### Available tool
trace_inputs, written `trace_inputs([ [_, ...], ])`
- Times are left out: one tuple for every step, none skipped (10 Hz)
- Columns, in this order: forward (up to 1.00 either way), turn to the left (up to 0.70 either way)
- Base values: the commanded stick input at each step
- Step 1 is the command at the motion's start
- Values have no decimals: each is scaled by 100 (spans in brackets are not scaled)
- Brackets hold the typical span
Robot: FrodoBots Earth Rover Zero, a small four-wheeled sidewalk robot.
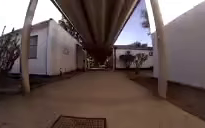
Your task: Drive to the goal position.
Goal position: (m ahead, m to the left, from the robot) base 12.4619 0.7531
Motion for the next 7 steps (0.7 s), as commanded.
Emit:
trace_inputs([
  [70,0],
  [70,0],
  [70,0],
  [70,0],
  [70,0],
  [70,0],
  [70,0],
])
